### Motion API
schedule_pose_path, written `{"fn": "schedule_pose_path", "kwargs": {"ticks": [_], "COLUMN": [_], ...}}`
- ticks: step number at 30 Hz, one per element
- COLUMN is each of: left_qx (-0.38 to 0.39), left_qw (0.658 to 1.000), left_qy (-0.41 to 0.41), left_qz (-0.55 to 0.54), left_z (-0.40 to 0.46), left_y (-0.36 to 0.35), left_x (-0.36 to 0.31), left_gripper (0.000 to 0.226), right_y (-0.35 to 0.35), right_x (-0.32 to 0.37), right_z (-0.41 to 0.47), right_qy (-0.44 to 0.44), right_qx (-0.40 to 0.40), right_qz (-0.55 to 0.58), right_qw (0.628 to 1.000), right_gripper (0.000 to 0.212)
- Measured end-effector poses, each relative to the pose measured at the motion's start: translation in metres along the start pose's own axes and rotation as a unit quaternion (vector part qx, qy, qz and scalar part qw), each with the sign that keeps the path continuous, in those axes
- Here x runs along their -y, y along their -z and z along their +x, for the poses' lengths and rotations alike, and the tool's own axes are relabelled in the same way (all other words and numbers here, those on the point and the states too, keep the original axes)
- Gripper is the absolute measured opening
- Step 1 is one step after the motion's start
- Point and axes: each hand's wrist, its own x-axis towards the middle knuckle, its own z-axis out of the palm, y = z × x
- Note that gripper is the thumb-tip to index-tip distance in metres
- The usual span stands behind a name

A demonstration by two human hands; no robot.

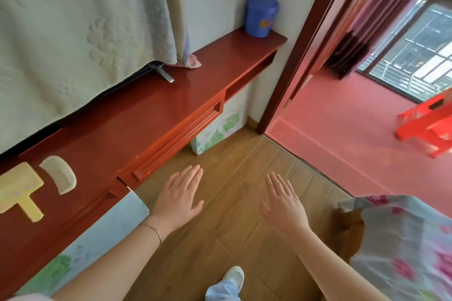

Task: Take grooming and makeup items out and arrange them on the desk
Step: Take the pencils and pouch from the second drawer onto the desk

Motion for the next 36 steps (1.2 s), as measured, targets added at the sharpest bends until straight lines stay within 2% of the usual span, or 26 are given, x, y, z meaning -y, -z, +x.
{"fn": "schedule_pose_path", "kwargs": {"ticks": [8,14,20,31,36], "left_qx": [-0.004,0.006,0.011,-0.051,-0.043], "left_qw": [0.996,0.990,0.983,0.953,0.931], "left_qy": [0.082,0.140,0.185,0.299,0.361], "left_qz": [0.021,0.024,0.015,-0.018,-0.018], "left_z": [0.025,0.040,0.060,0.104,0.101], "left_y": [-0.003,-0.008,-0.021,-0.014,-0.015], "left_x": [-0.010,-0.004,0.006,0.042,0.054], "left_gripper": [0.079,0.080,0.080,0.079,0.078], "right_y": [0.005,0.010,0.009,0.043,0.046], "right_x": [-0.041,-0.041,-0.038,0.009,0.042], "right_z": [0.044,0.086,0.137,0.256,0.293], "right_qy": [0.064,0.132,0.181,0.331,0.378], "right_qx": [0.030,0.020,0.068,0.074,0.066], "right_qz": [-0.002,-0.009,-0.020,-0.084,-0.108], "right_qw": [0.997,0.991,0.981,0.937,0.917], "right_gripper": [0.070,0.071,0.074,0.070,0.071]}}
